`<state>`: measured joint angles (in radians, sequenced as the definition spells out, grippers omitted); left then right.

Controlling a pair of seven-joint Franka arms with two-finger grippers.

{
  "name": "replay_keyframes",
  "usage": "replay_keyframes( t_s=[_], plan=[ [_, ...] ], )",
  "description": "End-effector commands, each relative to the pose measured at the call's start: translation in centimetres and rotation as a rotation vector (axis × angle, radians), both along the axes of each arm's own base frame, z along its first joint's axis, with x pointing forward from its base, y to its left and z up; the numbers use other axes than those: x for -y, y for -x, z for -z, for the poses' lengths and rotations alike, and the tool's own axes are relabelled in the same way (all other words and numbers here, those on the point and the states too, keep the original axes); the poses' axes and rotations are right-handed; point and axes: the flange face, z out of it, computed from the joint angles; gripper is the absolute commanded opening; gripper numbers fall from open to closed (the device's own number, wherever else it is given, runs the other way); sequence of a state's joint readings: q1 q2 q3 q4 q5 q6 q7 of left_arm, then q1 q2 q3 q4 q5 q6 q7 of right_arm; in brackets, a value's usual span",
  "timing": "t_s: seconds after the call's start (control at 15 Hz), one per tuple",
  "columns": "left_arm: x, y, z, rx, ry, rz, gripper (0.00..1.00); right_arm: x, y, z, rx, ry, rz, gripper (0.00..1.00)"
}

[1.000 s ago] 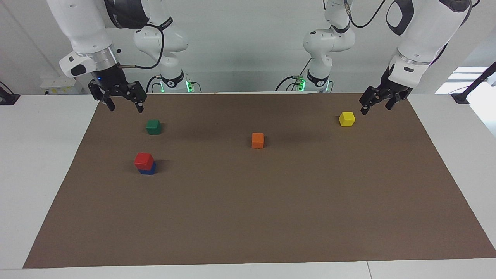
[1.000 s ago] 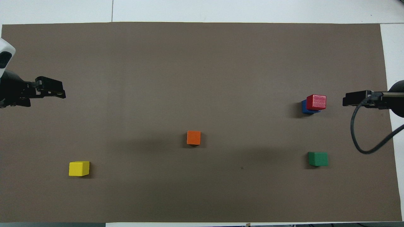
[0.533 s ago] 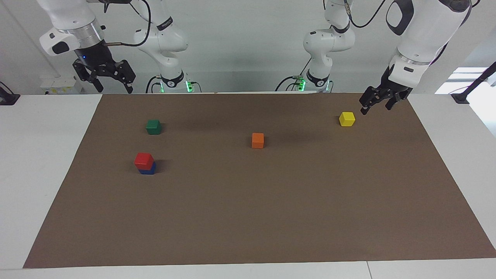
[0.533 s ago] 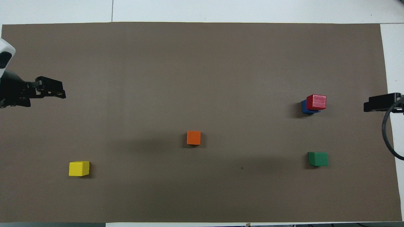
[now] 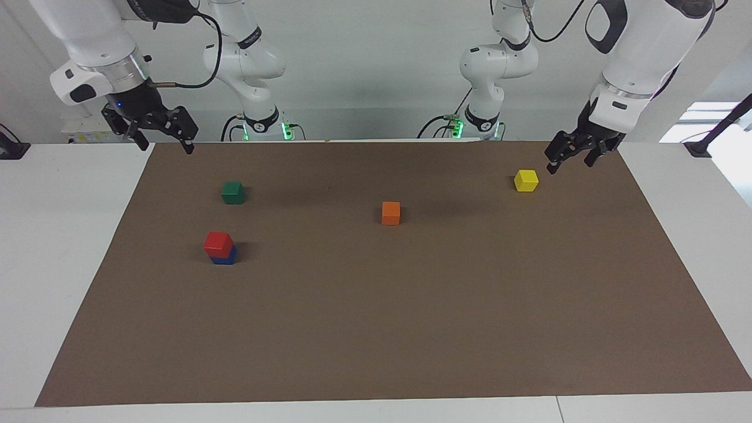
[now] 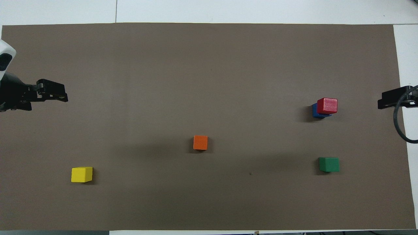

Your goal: Transfer red block to right arm and stack on blue block

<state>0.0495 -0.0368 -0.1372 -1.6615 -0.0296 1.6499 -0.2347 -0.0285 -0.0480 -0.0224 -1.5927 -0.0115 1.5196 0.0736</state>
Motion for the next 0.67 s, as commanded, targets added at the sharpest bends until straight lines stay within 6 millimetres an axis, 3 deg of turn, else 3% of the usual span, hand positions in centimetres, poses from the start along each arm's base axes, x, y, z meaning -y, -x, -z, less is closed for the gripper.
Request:
replay_keyframes(
  t_s=[0.0, 0.6],
  plan=[
    [-0.3, 0.8, -0.1, -0.006, 0.005, -0.005, 1.0, 1.3, -0.5, -0.1, -0.002, 0.01, 0.0, 1.0],
    [-0.3, 0.8, -0.1, -0.006, 0.005, -0.005, 1.0, 1.9, 0.5, 1.1, -0.029, 0.006, 0.02, 1.0]
  ],
)
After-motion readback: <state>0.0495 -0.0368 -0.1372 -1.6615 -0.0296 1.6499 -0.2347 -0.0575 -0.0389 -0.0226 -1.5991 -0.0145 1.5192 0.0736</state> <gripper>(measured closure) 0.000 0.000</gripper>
